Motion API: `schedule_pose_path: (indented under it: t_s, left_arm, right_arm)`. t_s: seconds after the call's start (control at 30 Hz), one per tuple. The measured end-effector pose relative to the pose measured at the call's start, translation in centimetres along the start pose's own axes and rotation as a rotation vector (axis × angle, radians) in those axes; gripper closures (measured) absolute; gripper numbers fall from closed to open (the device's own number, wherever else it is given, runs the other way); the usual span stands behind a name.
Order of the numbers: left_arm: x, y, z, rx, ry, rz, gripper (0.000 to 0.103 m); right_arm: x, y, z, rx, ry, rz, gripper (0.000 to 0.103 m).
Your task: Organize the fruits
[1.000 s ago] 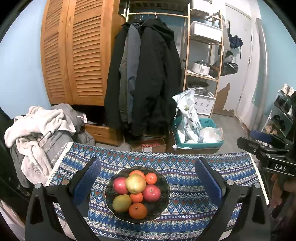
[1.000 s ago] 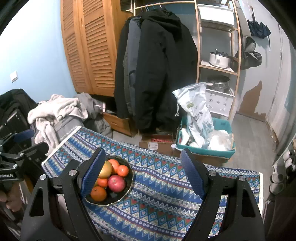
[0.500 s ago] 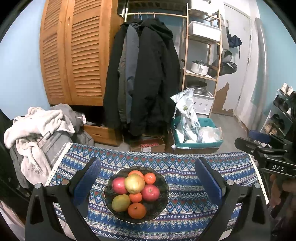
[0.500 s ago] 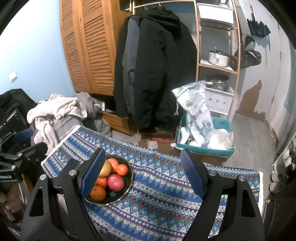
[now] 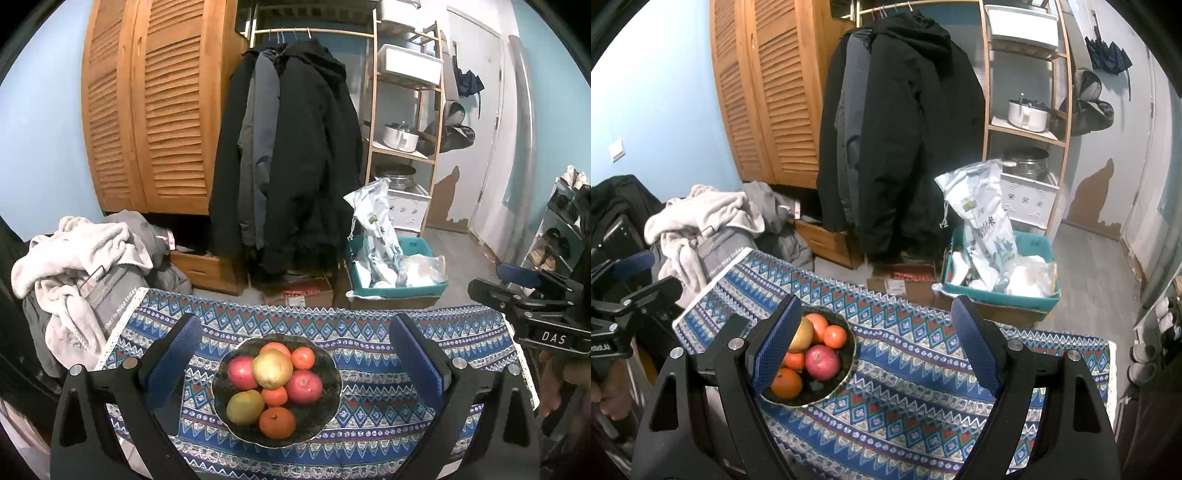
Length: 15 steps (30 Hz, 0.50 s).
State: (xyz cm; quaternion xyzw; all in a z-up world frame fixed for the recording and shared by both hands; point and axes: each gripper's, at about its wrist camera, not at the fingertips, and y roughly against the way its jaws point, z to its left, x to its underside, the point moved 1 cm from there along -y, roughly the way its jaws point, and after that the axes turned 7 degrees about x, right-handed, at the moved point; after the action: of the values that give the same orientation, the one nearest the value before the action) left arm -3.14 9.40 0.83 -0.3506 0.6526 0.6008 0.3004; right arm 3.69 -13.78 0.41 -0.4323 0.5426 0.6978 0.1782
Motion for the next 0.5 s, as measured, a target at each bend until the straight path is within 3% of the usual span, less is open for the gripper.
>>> schedule_pose_path:
  t_s: [0.5]
  left_arm:
    - [0.03,0.04,-0.13,-0.024,0.003,-0.001,0.001]
  right_arm:
    - [0.09,-0.13,0.08,0.002,0.001,0.003,0.021]
